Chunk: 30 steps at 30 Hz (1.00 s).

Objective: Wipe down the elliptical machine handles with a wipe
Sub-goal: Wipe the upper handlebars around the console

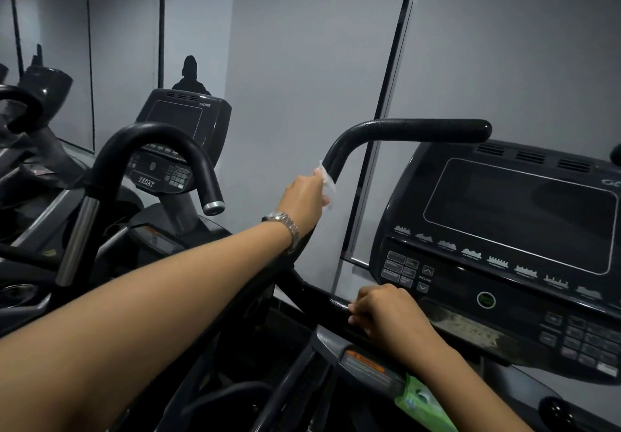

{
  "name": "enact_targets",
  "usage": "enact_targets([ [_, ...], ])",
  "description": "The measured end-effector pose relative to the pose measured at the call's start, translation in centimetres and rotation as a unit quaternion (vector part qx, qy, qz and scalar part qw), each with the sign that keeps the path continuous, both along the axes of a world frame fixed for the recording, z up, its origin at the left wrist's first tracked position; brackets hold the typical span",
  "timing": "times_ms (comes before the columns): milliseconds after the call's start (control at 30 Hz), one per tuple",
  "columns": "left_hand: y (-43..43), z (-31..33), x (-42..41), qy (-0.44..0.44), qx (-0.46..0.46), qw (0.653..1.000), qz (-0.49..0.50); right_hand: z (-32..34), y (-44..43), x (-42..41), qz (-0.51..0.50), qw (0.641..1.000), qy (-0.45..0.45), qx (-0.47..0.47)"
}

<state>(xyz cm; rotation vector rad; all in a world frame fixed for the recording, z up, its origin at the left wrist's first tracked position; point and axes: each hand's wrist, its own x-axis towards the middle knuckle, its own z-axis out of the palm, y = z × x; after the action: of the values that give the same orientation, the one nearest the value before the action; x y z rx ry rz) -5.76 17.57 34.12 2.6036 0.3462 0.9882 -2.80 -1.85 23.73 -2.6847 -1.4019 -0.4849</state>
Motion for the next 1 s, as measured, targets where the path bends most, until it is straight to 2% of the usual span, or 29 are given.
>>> enact_targets([
  [67, 0.0, -1.3, -0.3, 0.027, 0.049, 0.998, 0.022, -0.1, -0.1, -0.1, 0.011, 1.0, -0.006, 0.002],
  [167, 0.2, -1.2, -0.3, 0.057, 0.047, 0.997, 0.039, 0.0, -0.1, -0.1, 0.008, 1.0, 0.01, 0.011],
  [233, 0.1, 0.3, 0.3, 0.044, 0.038, 0.998, 0.033, 1.1, -0.2, 0.1, 0.011, 0.999, 0.032, 0.01],
  [300, -0.2, 1.2, 0.9, 0.02, 0.067, 0.997, 0.018, 3.1, -0.4, 0.5, 0.023, 0.999, 0.033, 0.018],
  [467, -1.4, -1.1, 0.5, 0.059, 0.175, 0.982, 0.039, 10.5, -1.5, 2.4, 0.047, 0.989, -0.068, 0.126],
  [567, -0.9, -0.4, 1.0, 0.053, 0.181, 0.981, 0.04, 14.0, -2.7, 3.9, 0.041, 0.971, -0.148, 0.184],
  [767, -1.9, 0.4, 1.1, 0.031, 0.191, 0.98, 0.044, 17.1, -5.7, 7.8, -0.008, 0.895, -0.31, 0.321],
  [833, -2.2, -0.8, 0.3, 0.041, 0.218, 0.974, 0.052, 17.3, -6.4, 9.2, -0.041, 0.887, -0.325, 0.326],
  [1000, -1.5, 1.2, 1.2, 0.029, 0.179, 0.982, 0.045, 17.6, -6.8, 11.5, -0.083, 0.906, -0.298, 0.289],
])
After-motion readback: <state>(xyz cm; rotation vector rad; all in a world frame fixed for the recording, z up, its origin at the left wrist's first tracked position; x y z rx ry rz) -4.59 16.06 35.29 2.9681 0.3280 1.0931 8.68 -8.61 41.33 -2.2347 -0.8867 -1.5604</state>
